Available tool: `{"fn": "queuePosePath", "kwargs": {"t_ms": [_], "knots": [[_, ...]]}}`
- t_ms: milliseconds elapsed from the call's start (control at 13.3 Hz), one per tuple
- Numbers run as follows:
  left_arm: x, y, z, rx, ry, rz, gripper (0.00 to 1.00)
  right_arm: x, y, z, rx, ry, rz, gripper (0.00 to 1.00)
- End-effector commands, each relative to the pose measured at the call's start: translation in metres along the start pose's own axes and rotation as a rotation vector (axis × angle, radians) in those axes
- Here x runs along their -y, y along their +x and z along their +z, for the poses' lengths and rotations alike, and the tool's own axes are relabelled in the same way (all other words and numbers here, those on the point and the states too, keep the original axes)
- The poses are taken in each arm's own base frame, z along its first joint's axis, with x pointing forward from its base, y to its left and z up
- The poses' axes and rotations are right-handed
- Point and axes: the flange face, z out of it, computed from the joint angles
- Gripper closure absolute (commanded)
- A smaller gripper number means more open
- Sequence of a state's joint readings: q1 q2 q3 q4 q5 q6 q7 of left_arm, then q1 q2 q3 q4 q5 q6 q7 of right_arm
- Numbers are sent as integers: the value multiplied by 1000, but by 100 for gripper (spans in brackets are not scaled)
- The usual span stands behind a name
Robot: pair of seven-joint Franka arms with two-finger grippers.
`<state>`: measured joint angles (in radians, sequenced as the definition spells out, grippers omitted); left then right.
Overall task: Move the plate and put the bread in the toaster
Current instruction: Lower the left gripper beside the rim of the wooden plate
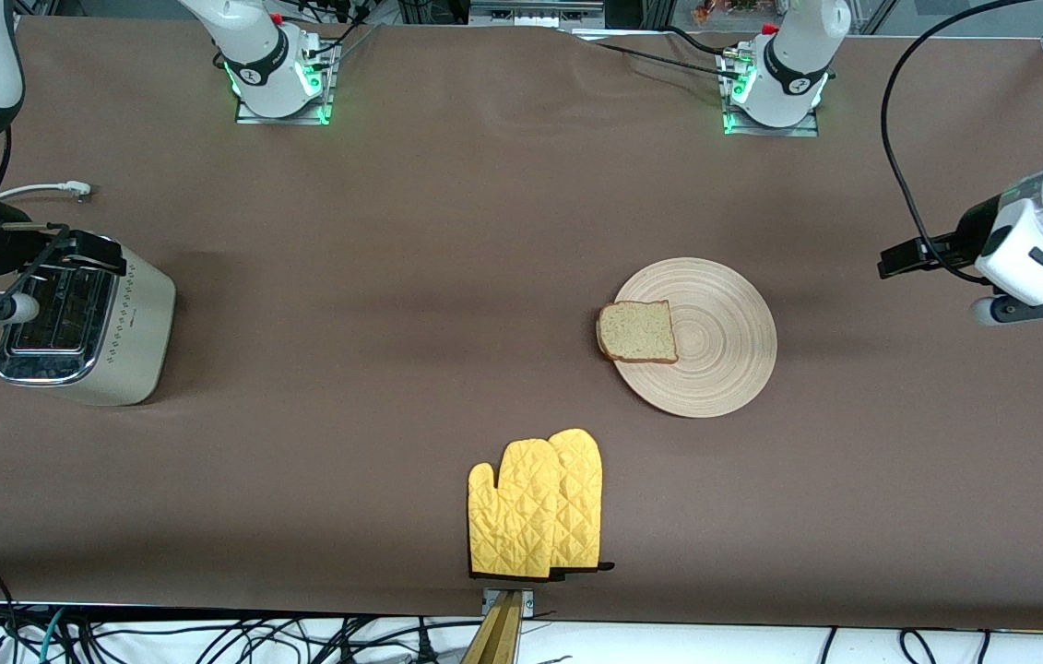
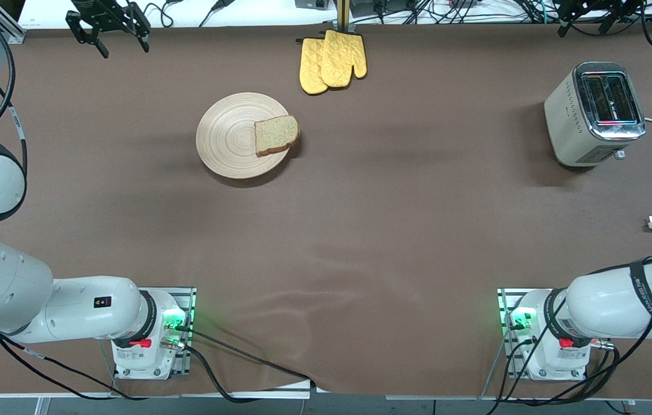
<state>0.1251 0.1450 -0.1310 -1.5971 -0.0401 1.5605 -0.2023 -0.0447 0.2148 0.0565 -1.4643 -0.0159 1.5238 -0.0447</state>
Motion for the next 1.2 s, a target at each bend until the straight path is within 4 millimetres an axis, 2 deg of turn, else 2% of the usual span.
{"fn": "queuePosePath", "kwargs": {"t_ms": [0, 75, 150, 375, 449, 524, 599, 674, 824, 899, 1049, 1124], "knots": [[42, 29, 19, 43, -151, -27, 0, 1, 1, -6, -11, -8, 2, 0], [51, 41, 32, 47, -194, -36, 0, 1, 1, -6, -11, -8, -1, 0], [57, 54, 53, 64, -222, -52, 0, 1, 1, -6, -11, -8, -4, 0], [56, 80, 108, 128, -359, 34, 0, -1, 0, -7, -12, -10, -3, 0], [67, 89, 126, 116, -426, 85, 0, -2, 0, -7, -14, -13, 7, 0], [95, 96, 145, 103, -565, 121, 0, -4, 0, -7, -12, -17, 12, 0], [109, 101, 168, 87, -710, 156, 0, -3, 1, -7, -16, -21, 10, 0], [115, 102, 178, 60, -813, 177, 0, -4, 2, -8, -27, -21, 12, 0], [117, 104, 207, 51, -877, 227, 0, -2, 2, -8, -32, -21, 9, 0], [124, 106, 230, 53, -901, 270, 0, -2, 2, -9, -33, -22, 9, 0], [120, 103, 280, 33, -1051, 291, 0, -2, 5, -8, -45, -20, 8, 0], [120, 99, 297, 22, -1099, 285, 0, -3, 8, -4, -47, -20, 8, 0]]}}
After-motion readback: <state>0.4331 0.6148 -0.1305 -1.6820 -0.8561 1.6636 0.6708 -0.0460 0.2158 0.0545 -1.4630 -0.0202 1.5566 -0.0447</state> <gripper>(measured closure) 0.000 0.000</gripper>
